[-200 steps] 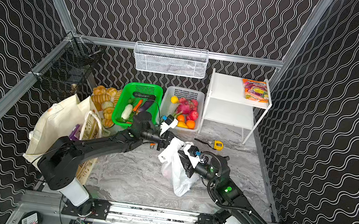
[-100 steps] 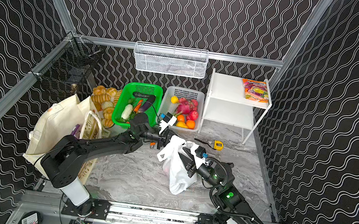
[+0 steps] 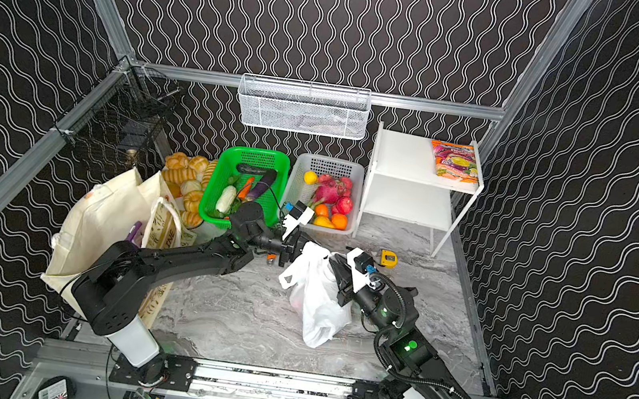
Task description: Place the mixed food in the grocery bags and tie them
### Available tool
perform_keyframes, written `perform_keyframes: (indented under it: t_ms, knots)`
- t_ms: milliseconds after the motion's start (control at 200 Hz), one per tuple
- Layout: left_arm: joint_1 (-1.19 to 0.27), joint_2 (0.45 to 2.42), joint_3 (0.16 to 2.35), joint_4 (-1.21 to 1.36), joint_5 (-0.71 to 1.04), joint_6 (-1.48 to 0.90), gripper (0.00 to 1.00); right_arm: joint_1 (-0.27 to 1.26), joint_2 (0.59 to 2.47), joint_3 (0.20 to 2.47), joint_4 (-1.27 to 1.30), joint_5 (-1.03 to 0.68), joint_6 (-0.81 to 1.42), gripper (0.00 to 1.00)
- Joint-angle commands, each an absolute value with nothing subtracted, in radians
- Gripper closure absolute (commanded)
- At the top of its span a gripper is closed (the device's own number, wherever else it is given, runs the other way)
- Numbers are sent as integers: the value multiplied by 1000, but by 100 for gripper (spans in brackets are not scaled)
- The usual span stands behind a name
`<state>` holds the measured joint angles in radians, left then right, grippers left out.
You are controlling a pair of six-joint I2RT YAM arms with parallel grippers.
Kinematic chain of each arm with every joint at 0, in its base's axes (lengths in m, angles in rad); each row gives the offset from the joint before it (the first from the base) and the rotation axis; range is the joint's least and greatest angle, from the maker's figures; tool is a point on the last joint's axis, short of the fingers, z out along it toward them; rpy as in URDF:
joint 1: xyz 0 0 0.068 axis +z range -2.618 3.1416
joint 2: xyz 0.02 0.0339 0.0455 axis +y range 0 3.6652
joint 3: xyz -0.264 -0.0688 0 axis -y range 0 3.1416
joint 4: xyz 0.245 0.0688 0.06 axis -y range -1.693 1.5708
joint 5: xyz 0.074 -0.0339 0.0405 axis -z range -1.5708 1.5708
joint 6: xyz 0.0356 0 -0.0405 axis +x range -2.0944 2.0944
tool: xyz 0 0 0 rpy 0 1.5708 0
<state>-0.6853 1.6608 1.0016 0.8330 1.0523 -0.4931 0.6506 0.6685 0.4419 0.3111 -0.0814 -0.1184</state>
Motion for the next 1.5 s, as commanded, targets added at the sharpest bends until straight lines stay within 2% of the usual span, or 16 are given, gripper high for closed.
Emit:
perform_keyframes:
  t_ms: [0,110,245,405,521,766,891,1051,1096,1181,1266,1337,1372,1437,1492]
  knots:
    - [-686,1652,1011,822,1077,-466,100,650,695,478,317,-147,-180,72]
    - [-686,1654,1013,832,1079,-474,100,651,716,484,328,-155,-183,74]
    - [-686,1658,1016,841,1097,-479,100,650,729,496,303,-134,-209,100]
    - [-685,1649,1023,784,1100,-438,98,651,717,509,257,-151,-228,100]
    - [-681,1637,1032,713,1090,-391,85,651,703,500,238,-102,-208,100]
    - [-670,1605,1036,597,1115,-313,76,649,672,492,214,-60,-162,100]
    - [-670,1599,1047,562,1122,-289,76,650,675,499,195,-31,-144,100]
    - [-670,1610,1052,590,1123,-319,100,650,673,504,188,-70,-144,100]
    - [-669,1611,1052,602,1106,-329,100,649,668,506,185,-71,-130,100]
    - [-669,1613,1052,597,1061,-337,100,650,644,498,174,-91,-117,82]
    - [-670,1614,1045,614,1025,-356,100,650,604,472,171,-96,-88,73]
    - [-669,1621,1036,653,1011,-384,100,650,578,448,157,-81,-73,70]
    - [-669,1624,1031,677,1010,-405,100,650,568,436,152,-88,-65,71]
    - [-670,1636,1026,725,1012,-439,100,651,559,419,152,-128,-50,86]
    - [-670,1651,1025,773,1022,-482,100,650,566,415,166,-161,-37,90]
